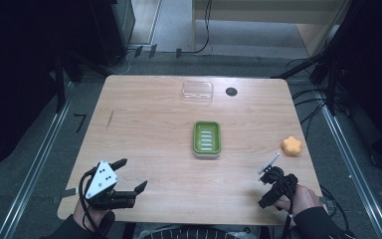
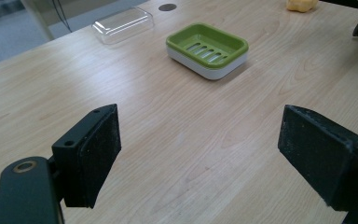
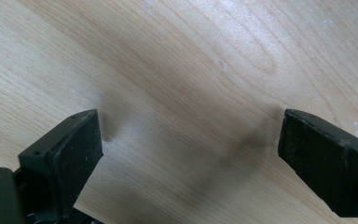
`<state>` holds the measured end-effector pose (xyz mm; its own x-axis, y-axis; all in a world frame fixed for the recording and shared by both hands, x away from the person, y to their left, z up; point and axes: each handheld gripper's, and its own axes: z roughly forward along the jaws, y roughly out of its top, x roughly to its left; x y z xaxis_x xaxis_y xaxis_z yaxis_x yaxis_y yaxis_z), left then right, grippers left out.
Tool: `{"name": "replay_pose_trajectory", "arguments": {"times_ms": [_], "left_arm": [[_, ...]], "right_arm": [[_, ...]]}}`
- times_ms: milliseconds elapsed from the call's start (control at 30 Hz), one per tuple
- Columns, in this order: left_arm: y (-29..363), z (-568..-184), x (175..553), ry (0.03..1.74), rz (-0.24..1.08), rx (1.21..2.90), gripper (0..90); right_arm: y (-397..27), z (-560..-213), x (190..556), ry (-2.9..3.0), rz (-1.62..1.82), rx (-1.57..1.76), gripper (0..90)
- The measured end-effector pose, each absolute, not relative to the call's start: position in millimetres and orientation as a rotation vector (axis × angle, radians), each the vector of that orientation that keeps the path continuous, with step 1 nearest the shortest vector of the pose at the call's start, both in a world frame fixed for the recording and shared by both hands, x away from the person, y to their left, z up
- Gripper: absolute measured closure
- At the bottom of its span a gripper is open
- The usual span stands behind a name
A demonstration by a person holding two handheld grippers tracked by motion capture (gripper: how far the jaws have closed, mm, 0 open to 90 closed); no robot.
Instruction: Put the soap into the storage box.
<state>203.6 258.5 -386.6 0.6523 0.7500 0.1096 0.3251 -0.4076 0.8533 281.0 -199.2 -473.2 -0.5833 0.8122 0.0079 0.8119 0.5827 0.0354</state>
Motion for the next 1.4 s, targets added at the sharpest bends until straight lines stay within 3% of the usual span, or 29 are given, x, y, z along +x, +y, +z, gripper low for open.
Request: {"name": "replay_pose_trajectory", "arguments": {"times_ms": [1400], "left_arm": [[265.8, -386.8, 196.8, 0.869, 0.626, 1.995, 13.6]], "right_arm": [[-218.6, -449.2, 309.9, 2.559, 0.213, 1.473, 4.1]]}}
